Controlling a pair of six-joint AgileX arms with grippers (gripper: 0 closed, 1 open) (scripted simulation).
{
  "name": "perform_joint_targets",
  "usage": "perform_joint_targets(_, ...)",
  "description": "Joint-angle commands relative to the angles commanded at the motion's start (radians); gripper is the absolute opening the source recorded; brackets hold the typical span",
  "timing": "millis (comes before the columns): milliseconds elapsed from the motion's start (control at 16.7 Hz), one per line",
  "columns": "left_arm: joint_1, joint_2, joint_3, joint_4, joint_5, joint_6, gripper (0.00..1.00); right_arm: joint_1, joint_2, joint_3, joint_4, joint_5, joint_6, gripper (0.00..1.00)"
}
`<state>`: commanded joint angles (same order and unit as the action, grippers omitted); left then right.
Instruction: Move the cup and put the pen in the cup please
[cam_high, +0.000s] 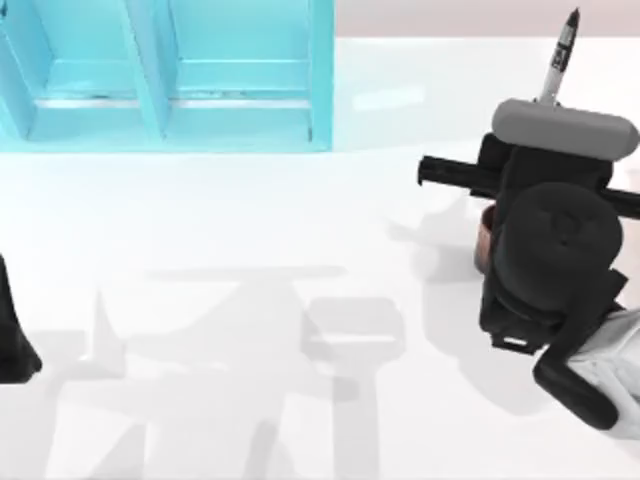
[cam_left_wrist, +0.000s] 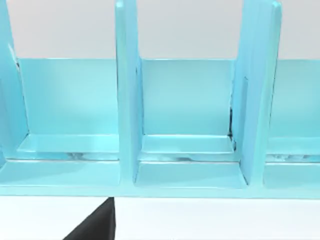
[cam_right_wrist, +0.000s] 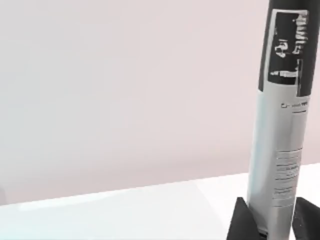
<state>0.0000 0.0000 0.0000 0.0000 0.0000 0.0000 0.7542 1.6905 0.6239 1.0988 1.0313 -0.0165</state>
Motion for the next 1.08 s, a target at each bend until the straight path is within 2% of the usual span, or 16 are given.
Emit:
perform_joint_targets(720, 0.0, 0.0, 0.0, 0.0, 0.0, 0.0, 1.0, 0.0, 0.0, 0.0, 0.0, 0.0, 0.0, 0.98)
perform_joint_targets(1080, 0.0, 0.0, 0.0, 0.0, 0.0, 0.0, 1.0, 0.0, 0.0, 0.0, 0.0, 0.0, 0.0, 1.0)
